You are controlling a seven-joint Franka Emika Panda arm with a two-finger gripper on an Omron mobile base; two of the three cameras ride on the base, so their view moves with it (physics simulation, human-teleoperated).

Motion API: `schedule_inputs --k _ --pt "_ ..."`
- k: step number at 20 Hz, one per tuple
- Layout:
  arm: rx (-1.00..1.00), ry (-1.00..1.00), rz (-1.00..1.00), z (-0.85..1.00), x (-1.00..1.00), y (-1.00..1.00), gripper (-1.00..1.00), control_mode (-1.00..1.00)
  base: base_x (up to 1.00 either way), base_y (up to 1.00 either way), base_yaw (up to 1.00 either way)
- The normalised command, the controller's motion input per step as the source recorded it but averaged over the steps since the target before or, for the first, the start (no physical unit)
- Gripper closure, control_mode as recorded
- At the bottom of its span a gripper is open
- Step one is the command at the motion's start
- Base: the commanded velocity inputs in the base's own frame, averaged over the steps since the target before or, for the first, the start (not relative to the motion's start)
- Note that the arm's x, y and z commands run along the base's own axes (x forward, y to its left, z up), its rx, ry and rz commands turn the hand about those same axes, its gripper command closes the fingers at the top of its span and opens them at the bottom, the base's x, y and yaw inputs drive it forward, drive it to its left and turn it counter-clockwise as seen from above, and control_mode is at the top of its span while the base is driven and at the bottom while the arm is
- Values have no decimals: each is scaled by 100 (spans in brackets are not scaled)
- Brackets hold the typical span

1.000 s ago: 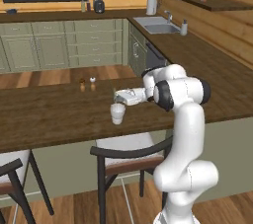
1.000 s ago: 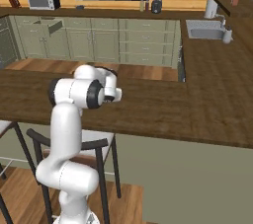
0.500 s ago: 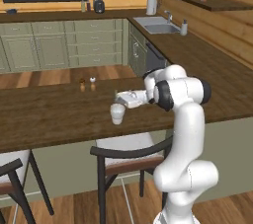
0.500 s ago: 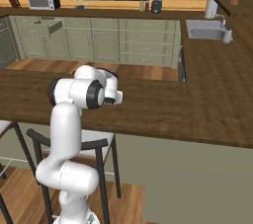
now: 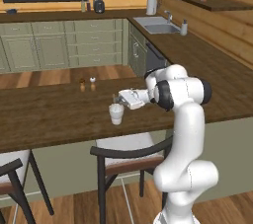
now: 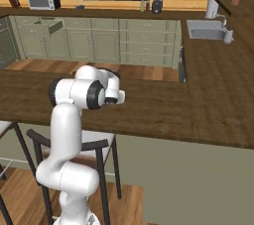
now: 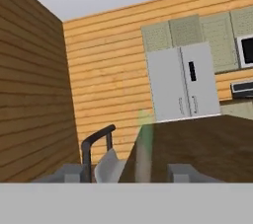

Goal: Take a straw from the drawer in front and place it inside the glass cup on the dining counter.

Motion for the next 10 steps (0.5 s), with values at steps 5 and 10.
schedule_inputs --k 5,10 --pt "0 -11 0 9 -2 -3 -100 -100 0 0 0" --pt "0 -21 0 72 -36 -30 -100 -100 0 0 0"
